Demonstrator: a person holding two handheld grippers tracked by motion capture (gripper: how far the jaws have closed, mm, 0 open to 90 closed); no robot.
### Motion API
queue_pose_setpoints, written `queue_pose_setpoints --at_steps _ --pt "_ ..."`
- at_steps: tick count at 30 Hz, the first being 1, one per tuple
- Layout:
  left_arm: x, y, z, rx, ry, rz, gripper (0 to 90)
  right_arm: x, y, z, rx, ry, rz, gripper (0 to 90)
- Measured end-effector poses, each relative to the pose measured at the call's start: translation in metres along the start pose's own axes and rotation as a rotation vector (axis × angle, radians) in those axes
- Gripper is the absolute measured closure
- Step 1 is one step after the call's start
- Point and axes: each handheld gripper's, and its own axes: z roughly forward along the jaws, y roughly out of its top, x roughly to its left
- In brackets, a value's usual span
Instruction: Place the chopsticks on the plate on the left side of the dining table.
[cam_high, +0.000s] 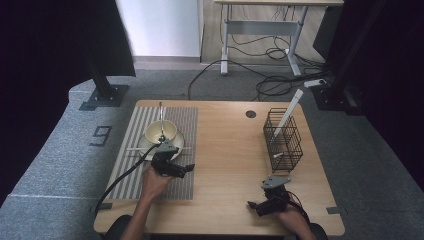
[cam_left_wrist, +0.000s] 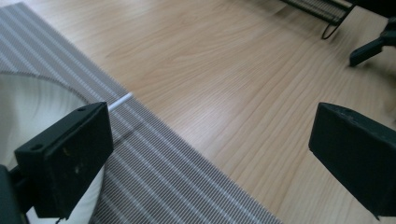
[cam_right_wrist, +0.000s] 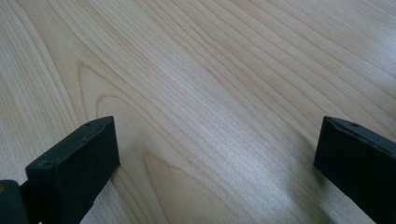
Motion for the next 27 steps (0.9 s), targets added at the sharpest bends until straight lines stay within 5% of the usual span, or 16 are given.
queue_pose_setpoints --at_steps 10,27 --pt "-0.015 0.019 0.007 -0.016 -0.023 0.040 0.0 0.000 -0.006 -0.006 0.000 -0.005 0.007 0.0" --pt "-0.054 0.066 0.033 0.065 -0.064 0.125 0.0 0.000 -0.007 -0.007 0.000 -0.007 0.005 0.0"
